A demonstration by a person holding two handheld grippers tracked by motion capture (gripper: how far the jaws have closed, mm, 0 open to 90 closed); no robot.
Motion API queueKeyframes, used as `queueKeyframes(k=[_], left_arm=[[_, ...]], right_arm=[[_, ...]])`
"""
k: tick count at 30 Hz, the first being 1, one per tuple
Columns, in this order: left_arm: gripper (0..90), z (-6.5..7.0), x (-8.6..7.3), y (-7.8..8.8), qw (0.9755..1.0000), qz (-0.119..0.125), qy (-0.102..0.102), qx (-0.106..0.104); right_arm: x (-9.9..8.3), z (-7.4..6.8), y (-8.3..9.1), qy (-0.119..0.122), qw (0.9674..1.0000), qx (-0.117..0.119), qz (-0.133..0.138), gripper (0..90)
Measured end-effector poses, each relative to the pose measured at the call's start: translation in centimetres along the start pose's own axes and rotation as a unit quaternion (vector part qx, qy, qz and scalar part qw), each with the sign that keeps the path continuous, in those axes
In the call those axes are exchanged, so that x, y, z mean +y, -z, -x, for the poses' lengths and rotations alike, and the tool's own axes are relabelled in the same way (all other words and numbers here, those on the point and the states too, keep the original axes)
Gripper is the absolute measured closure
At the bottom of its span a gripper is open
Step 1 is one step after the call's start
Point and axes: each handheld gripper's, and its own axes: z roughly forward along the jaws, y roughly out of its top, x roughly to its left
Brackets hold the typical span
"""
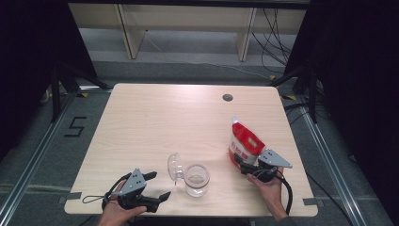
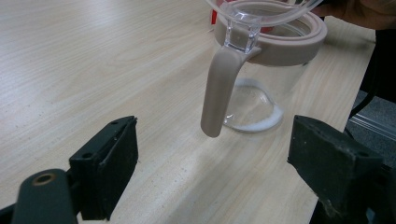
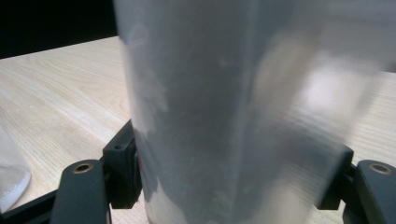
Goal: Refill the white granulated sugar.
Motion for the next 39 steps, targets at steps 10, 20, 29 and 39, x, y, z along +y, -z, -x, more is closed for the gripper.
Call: queueKeyframes(k=[10,20,29,39], left_arm=[[15.6,0.28,-0.04,-0.03,0.9999,-0.002,0.017,0.004],[15.6,0.27,-0.02,-0.02,0.9999,-0.002,0.015,0.005],[15.6,0.31,-0.02,-0.06,0.9999,-0.002,0.014,0.003],[15.6,0.29,-0.01,-0.06,0.9999,0.0,0.014,0.001]], right_arm=[[0.01,0.0,0.0,0.001,1.0,0.002,0.0,30.9],[0.0,0.07,-0.26,0.004,0.9999,0.003,0.013,31.8],[-0.01,-0.05,-0.4,0.003,0.9996,0.009,0.027,34.0],[-0.01,-0.11,-0.53,0.004,0.9993,0.008,0.037,38.9]])
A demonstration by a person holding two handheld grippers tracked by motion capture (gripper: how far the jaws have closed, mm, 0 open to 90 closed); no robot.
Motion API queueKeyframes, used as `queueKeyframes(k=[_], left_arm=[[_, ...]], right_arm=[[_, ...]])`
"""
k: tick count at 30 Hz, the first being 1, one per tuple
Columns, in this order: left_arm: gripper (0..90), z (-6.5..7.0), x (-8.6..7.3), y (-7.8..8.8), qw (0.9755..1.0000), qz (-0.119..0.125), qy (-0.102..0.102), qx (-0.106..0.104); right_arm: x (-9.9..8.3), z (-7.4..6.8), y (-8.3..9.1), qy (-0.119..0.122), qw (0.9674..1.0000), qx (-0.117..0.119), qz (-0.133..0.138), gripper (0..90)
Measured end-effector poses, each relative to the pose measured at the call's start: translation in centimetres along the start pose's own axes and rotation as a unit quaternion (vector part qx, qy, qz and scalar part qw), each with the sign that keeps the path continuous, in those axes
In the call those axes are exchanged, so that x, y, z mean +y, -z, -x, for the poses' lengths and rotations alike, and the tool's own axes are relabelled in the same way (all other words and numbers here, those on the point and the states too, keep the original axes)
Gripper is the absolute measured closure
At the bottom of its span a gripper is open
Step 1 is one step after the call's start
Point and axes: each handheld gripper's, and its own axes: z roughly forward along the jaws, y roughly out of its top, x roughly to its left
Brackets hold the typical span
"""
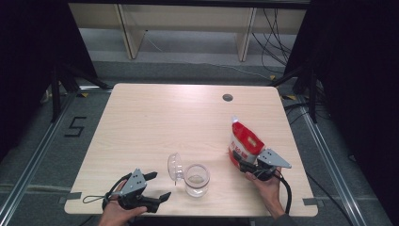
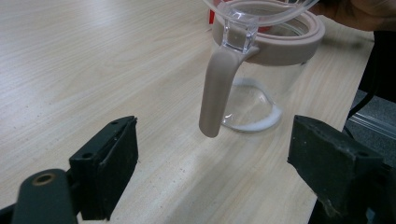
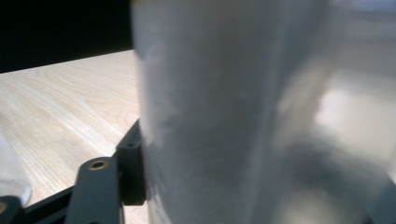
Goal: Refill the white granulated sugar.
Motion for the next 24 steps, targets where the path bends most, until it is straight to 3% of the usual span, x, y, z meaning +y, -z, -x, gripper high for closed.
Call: queueKeyframes(k=[2,6,8,14,15,16,19,20,21,23,24], left_arm=[[15.6,0.0,0.0,0.0,1.0,0.0,0.0,0.0],[15.6,-0.1,0.0,0.1,1.0,-0.002,-0.004,0.0],[15.6,-0.1,0.0,0.1,1.0,-0.002,-0.005,0.0],[15.7,0.0,0.0,0.1,1.0,-0.002,-0.004,0.0],[15.7,0.0,0.0,0.1,1.0,-0.003,-0.004,0.0],[15.8,0.0,0.0,0.0,1.0,-0.004,-0.007,0.0],[16.0,-0.1,0.0,0.1,0.9999,-0.008,-0.011,-0.001],[16.0,-0.1,0.0,0.0,0.9999,-0.007,-0.011,-0.001],[16.1,-0.1,0.1,0.0,0.9999,-0.005,-0.01,0.0],[16.1,-0.1,0.1,0.1,1.0,-0.004,-0.009,0.0],[16.1,-0.1,0.1,0.1,1.0,-0.004,-0.008,-0.001]], right_arm=[[0.0,-0.2,0.0,-0.012,0.9999,0.011,0.006,42.0],[0.2,0.0,0.1,-0.001,0.9999,0.008,-0.006,43.2],[0.2,-0.2,0.0,-0.006,0.9999,0.01,0.001,43.8],[0.3,-0.4,0.1,-0.006,1.0,0.003,0.0,45.3],[0.4,-0.3,0.2,0.001,0.9999,0.001,-0.011,45.4],[0.6,-0.5,0.4,-0.012,0.9997,-0.004,-0.019,45.7],[0.7,-0.5,0.5,-0.012,0.9998,-0.004,-0.015,46.1],[0.9,-0.3,0.6,0.005,0.9996,-0.003,-0.027,46.2],[0.9,-0.3,0.6,0.008,0.9997,-0.005,-0.021,46.3],[1.0,-0.1,0.7,0.004,0.9995,-0.007,-0.03,46.5],[1.1,-0.3,0.9,-0.006,0.9992,-0.022,-0.033,46.6]])
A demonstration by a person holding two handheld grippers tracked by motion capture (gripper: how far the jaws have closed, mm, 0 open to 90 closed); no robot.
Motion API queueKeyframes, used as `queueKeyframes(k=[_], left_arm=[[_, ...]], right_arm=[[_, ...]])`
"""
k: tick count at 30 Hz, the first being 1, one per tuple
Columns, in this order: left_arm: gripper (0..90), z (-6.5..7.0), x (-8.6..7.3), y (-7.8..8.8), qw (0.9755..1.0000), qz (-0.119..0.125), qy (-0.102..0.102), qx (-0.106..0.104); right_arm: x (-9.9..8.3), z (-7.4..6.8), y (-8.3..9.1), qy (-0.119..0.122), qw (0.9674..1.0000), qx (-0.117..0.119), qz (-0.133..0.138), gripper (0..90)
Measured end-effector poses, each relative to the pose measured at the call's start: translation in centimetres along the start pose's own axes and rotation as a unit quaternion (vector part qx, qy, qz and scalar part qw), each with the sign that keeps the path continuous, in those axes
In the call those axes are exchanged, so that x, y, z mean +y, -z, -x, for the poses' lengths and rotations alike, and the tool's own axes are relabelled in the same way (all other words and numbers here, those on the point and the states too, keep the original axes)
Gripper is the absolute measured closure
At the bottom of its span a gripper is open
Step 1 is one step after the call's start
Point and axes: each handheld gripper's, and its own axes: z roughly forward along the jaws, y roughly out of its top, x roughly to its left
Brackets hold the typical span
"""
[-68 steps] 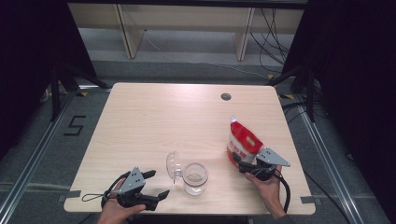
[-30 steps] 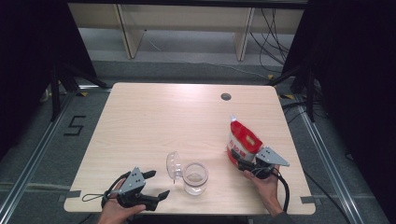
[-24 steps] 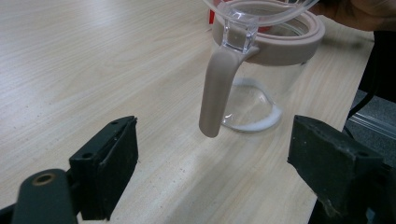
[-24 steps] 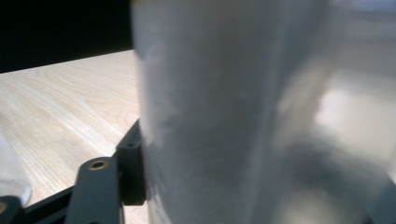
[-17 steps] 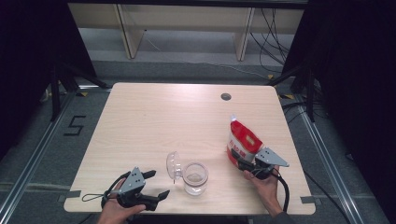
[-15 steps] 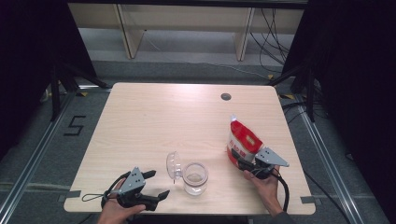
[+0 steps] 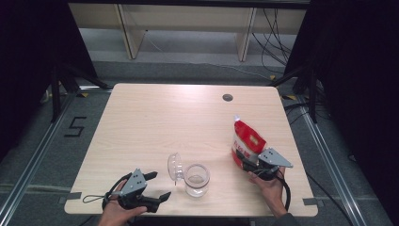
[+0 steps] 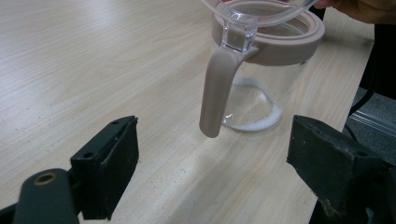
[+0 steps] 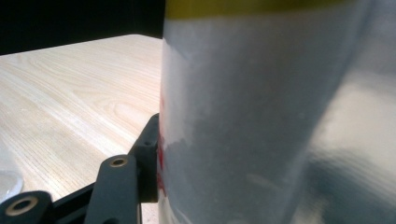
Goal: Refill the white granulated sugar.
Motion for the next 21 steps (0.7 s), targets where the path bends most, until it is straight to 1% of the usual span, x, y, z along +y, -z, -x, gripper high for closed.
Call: queueKeyframes(k=[1,2,3,4,5,7,8,9,10,11,12,13,14,15,16,18,19,20,21], left_arm=[[16.1,0.0,0.0,0.0,1.0,0.0,0.002,0.001],[16.1,0.0,0.0,0.0,1.0,0.0,0.002,0.001],[16.1,-0.1,0.0,0.0,1.0,0.001,0.001,0.002],[16.1,-0.1,0.0,0.0,1.0,0.001,0.001,0.002],[16.1,-0.1,0.0,0.1,1.0,0.001,0.002,0.002],[16.1,-0.1,0.0,0.1,1.0,0.0,0.002,0.0],[16.1,-0.2,0.0,0.1,1.0,0.002,0.0,0.002],[16.1,-0.2,0.0,0.1,1.0,0.002,-0.005,0.002],[16.1,-0.1,0.0,0.2,1.0,-0.002,0.003,0.008],[16.1,-0.1,0.0,0.2,1.0,-0.002,0.003,0.008],[16.1,-0.1,0.0,0.2,1.0,0.0,0.003,0.007],[16.1,-0.1,0.0,0.2,1.0,0.0,0.003,0.007],[16.1,-0.2,0.0,0.1,1.0,0.002,0.002,0.005],[16.1,-0.2,0.0,0.1,1.0,0.002,0.001,0.005],[16.1,-0.2,0.0,0.1,1.0,0.003,0.003,0.005],[16.1,-0.2,0.0,0.1,1.0,0.002,0.002,0.005],[16.1,-0.2,0.0,0.2,1.0,0.002,0.003,0.005],[16.1,-0.3,0.0,0.3,1.0,-0.002,0.001,0.009],[16.1,-0.3,0.0,0.3,1.0,-0.002,0.001,0.009]], right_arm=[[0.2,0.1,0.0,0.016,0.9998,0.008,-0.003,46.7],[0.2,0.1,0.0,0.026,0.9997,0.004,0.002,46.8],[0.4,0.1,0.1,0.041,0.9991,-0.007,0.005,46.9],[0.4,0.1,0.1,0.041,0.9991,-0.007,0.005,46.9],[0.6,0.2,0.2,0.061,0.9981,-0.008,0.008,46.9],[0.9,-0.2,0.3,0.069,0.9975,-0.009,0.012,47.1],[1.1,-0.5,0.5,0.07,0.9975,-0.013,0.006,47.1],[1.5,-0.9,0.8,0.099,0.9948,-0.021,-0.001,47.1],[1.8,-1.2,1.0,0.104,0.9944,-0.021,0.0,47.1],[1.8,-1.2,1.0,0.104,0.9944,-0.021,0.0,47.1],[2.0,-1.4,1.2,0.103,0.9946,-0.012,-0.004,47.2],[2.3,-1.8,1.6,0.115,0.9932,-0.022,0.004,47.2],[2.6,-1.8,1.7,0.139,0.9901,-0.018,0.007,47.2],[2.6,-1.8,1.7,0.139,0.9901,-0.018,0.007,47.2],[3.0,-2.1,2.2,0.159,0.987,-0.02,0.001,47.3],[3.2,-2.3,2.4,0.157,0.9874,-0.018,0.001,47.3],[3.5,-2.6,2.8,0.166,0.9861,-0.015,-0.001,47.3],[3.7,-2.8,3.0,0.168,0.9856,-0.014,-0.002,47.3],[3.7,-2.8,3.0,0.168,0.9856,-0.014,-0.002,47.3]])
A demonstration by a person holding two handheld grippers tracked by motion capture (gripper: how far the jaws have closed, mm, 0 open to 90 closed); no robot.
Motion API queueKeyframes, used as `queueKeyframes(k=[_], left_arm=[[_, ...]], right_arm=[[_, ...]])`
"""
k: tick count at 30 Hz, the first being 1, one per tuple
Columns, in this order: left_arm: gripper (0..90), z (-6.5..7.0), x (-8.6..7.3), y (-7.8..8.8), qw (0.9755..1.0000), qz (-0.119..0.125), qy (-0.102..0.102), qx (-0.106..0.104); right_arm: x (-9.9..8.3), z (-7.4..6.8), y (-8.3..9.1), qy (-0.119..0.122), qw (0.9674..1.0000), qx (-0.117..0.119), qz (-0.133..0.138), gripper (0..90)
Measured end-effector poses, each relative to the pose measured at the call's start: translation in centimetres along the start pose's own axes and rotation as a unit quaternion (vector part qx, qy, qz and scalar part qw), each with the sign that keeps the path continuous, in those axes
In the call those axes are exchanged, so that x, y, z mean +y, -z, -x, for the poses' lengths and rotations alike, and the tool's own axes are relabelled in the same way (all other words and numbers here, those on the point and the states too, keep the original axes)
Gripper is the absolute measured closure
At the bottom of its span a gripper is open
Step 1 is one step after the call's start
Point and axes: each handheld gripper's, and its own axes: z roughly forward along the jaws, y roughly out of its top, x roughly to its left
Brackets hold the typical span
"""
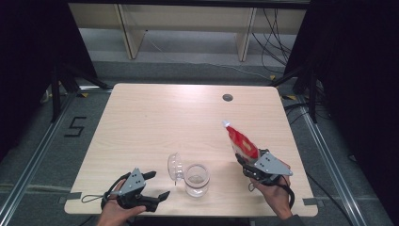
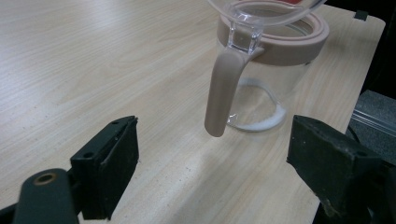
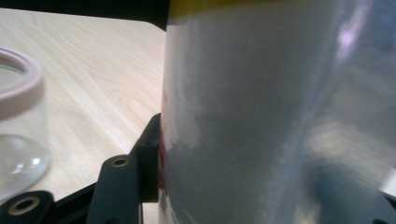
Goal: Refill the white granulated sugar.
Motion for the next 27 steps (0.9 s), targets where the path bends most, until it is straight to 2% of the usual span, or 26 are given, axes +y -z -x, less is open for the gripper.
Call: queueKeyframes(k=[1,3,4,5,6,8,10,11,12,13,14,16,17,19,20,21,23,25,27], left_arm=[[16.1,-0.1,0.0,0.0,1.0,0.005,0.003,-0.002],[16.1,-0.1,0.0,0.0,1.0,0.007,0.005,-0.001],[16.1,-0.1,0.0,-0.1,1.0,0.006,0.004,-0.002],[16.1,-0.1,0.0,0.0,1.0,0.004,0.002,-0.003],[16.1,0.0,0.0,0.0,1.0,0.0,0.001,0.0],[16.1,0.1,0.0,-0.1,1.0,0.002,0.004,-0.001],[16.1,0.0,0.0,0.0,1.0,-0.003,-0.002,0.0],[16.1,-0.2,0.0,0.0,0.9998,-0.003,-0.018,-0.001],[16.1,-0.2,0.0,0.0,0.9999,-0.003,-0.016,-0.001],[16.1,-0.2,0.0,0.0,0.9999,-0.003,-0.016,-0.001],[16.1,0.0,0.0,0.0,1.0,-0.002,-0.001,0.0],[16.1,0.0,0.0,0.0,1.0,0.001,0.001,0.0],[16.1,0.0,0.0,0.0,1.0,0.001,-0.002,0.0],[16.1,0.0,0.0,0.0,1.0,0.001,-0.002,0.001],[16.1,0.0,0.0,0.0,1.0,0.001,-0.002,0.001],[16.1,0.0,0.0,0.0,1.0,0.001,0.0,0.001],[16.1,0.0,0.0,0.0,1.0,0.002,0.0,0.0],[16.1,0.0,0.0,0.0,1.0,0.002,-0.001,-0.001],[16.1,0.0,0.0,-0.1,1.0,0.002,-0.001,-0.002]], right_arm=[[0.4,-0.3,0.3,0.002,1.0,0.009,-0.002,47.3],[0.6,-0.6,0.5,-0.001,1.0,0.01,-0.002,47.4],[0.7,-0.6,0.6,0.013,0.9999,0.005,-0.001,47.4],[0.8,-0.8,0.7,0.011,0.9999,0.01,-0.005,47.4],[1.0,-1.0,0.9,0.025,0.9996,0.009,-0.008,47.5],[1.1,-1.2,1.1,0.026,0.9996,0.01,-0.011,47.4],[1.3,-1.4,1.4,0.041,0.9989,0.008,-0.02,47.5],[1.6,-1.7,1.7,0.041,0.9989,0.014,-0.017,47.5],[1.7,-1.7,1.8,0.055,0.9982,0.015,-0.018,47.6],[1.7,-1.7,1.8,0.055,0.9982,0.015,-0.018,47.6],[1.8,-1.8,2.0,0.06,0.998,0.013,-0.018,47.6],[2.0,-2.0,2.2,0.076,0.9969,0.011,-0.021,47.6],[2.3,-2.2,2.4,0.097,0.9949,0.008,-0.027,47.6],[2.5,-2.7,2.7,0.112,0.993,0.008,-0.035,47.6],[2.5,-2.7,2.7,0.112,0.993,0.008,-0.035,47.6],[2.8,-3.1,2.9,0.14,0.9892,0.007,-0.042,47.6],[3.0,-3.5,3.1,0.161,0.9858,0.01,-0.048,47.7],[3.2,-3.6,3.2,0.19,0.98,0.014,-0.057,47.8],[3.3,-3.8,3.3,0.192,0.9795,0.012,-0.06,47.8]])
